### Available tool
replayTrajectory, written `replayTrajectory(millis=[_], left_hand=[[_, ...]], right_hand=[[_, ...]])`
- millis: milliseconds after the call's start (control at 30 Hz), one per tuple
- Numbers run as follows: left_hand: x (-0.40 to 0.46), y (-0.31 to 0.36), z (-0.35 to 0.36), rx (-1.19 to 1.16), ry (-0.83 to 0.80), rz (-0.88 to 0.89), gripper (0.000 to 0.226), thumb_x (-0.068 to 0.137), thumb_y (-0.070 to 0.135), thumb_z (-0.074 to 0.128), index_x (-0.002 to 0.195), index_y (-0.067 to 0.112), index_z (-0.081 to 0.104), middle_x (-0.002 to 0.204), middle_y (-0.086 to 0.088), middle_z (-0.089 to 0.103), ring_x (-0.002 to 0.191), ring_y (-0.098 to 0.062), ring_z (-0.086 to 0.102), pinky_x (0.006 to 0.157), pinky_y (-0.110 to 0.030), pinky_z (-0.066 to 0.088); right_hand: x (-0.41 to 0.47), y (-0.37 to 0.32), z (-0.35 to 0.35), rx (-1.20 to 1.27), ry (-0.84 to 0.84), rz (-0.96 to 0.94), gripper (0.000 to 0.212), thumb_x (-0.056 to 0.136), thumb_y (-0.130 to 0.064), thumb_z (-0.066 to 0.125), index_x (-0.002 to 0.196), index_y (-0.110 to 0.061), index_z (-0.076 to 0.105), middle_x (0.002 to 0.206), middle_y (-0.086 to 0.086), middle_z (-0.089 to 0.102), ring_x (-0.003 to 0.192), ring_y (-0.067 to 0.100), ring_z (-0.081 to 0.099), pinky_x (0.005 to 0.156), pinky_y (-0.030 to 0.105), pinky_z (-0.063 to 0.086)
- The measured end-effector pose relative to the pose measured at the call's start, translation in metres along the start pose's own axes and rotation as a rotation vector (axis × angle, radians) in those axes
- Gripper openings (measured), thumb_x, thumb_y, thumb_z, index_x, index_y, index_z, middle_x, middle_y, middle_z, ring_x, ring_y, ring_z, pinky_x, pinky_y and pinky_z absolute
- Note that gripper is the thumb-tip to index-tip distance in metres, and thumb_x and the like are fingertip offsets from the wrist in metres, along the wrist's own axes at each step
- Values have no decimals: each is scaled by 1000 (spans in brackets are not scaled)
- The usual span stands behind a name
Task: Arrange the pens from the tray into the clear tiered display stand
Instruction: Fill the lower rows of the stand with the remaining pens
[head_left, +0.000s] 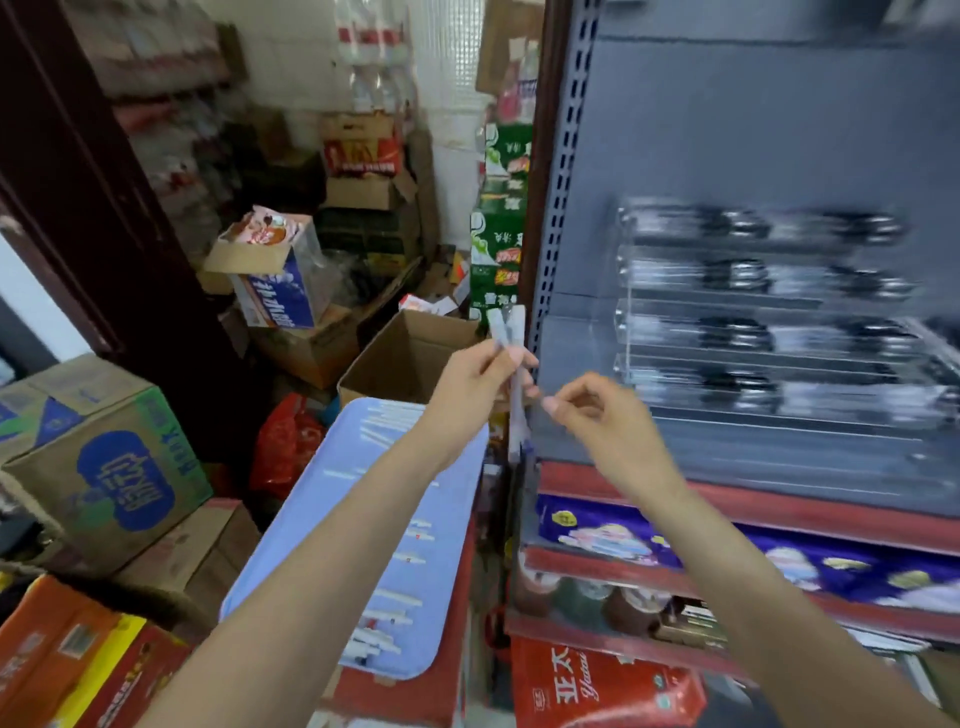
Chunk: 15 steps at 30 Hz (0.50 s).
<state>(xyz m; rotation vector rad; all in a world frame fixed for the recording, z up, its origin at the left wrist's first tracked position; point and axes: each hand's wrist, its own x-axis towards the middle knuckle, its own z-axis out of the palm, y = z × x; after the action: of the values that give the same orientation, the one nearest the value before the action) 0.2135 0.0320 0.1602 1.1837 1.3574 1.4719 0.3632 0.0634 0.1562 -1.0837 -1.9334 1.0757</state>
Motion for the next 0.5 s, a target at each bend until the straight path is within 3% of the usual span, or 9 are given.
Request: replayTrajectory(millis=[100, 167, 267, 367, 500], left_hand=[[4, 20, 58, 316, -201, 121, 25, 98, 14, 44, 78, 9, 58, 63, -1, 53, 51, -1, 53, 54, -12, 45], [6, 27, 98, 522, -307, 195, 27, 97, 18, 47, 72, 14, 55, 58, 5, 51, 46, 3, 48, 51, -10, 36], [12, 29, 153, 629, -365, 229, 25, 96, 23, 51, 72, 16, 56, 62, 3, 54, 54, -1, 48, 57, -19, 38], [20, 26, 196, 756, -276, 321, 26, 96, 29, 48, 77, 13, 55, 67, 1, 50, 63, -13, 46, 62, -31, 35], [29, 18, 225, 1202, 20, 424, 26, 99, 34, 38, 105, 17, 58, 86, 2, 42, 88, -22, 46, 71, -30, 29]], right_hand=[[-5, 7, -68, 100, 123, -59, 14, 90, -18, 59, 92, -31, 57, 89, -2, 64, 85, 15, 62, 76, 26, 51], [-12, 16, -113, 202, 114, -75, 21, 92, -10, 55, 105, -27, 57, 89, 3, 65, 77, 10, 65, 72, 21, 54], [-26, 33, -168, 225, 111, -72, 15, 88, 2, 58, 91, -12, 60, 81, 13, 65, 69, 11, 66, 67, 14, 52], [-38, 58, -215, 235, 170, -25, 11, 84, 2, 63, 82, -8, 59, 75, 14, 65, 68, 17, 67, 66, 14, 52], [-41, 94, -266, 266, 337, 15, 12, 83, -1, 65, 80, -12, 58, 71, 5, 68, 71, 20, 67, 76, 25, 54]])
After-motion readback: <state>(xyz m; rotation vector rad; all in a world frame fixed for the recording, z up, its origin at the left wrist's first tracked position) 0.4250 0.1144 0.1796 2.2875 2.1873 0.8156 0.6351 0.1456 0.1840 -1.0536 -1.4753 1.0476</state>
